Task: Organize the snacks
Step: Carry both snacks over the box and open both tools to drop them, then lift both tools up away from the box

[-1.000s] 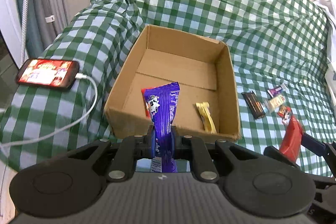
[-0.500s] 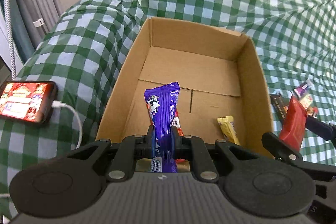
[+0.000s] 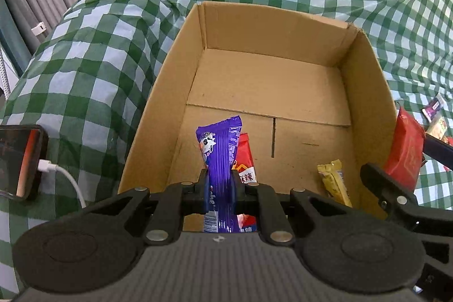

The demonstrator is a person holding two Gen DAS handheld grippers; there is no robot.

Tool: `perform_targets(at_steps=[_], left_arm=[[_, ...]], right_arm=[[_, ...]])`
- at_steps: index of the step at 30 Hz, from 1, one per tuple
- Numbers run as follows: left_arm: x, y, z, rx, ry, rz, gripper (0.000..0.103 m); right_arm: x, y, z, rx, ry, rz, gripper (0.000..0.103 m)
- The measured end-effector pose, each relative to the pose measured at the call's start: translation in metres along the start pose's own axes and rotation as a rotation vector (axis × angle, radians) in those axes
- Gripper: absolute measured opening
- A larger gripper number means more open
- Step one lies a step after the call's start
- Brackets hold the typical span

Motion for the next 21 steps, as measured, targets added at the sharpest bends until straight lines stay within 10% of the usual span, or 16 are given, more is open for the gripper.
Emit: perform_targets(at_steps=[8, 10, 12, 21], left_arm=[[-0.007, -0.005, -0.001, 0.002, -0.025, -0.01, 0.021], [-0.004, -0.007, -0.003, 0.014, -0.037, -0.002, 0.081], [0.006, -0.007, -0.006, 0.013, -0.074, 0.034, 0.103], [0.056, 0.035, -0.003, -0.042, -0.091, -0.002, 0.103]], right_arm=[[-0.012, 0.005, 0.003, -0.005, 0.014, -0.01, 0.091], [-0.012, 0.004, 0.005, -0.017, 0.018, -0.005, 0.097], [-0.008, 0.004, 0.006, -0.02, 0.02, 0.002, 0.1], [0.055, 0.027, -0.003, -0.058, 0.006, -0.027, 0.102]])
Point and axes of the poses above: each gripper's, at about its wrist camera, not at the fingertips, and x roughly against the way its jaws point, z to its right, y to its underside, the point moved 6 cm from there along -x, roughly the way its jaws point
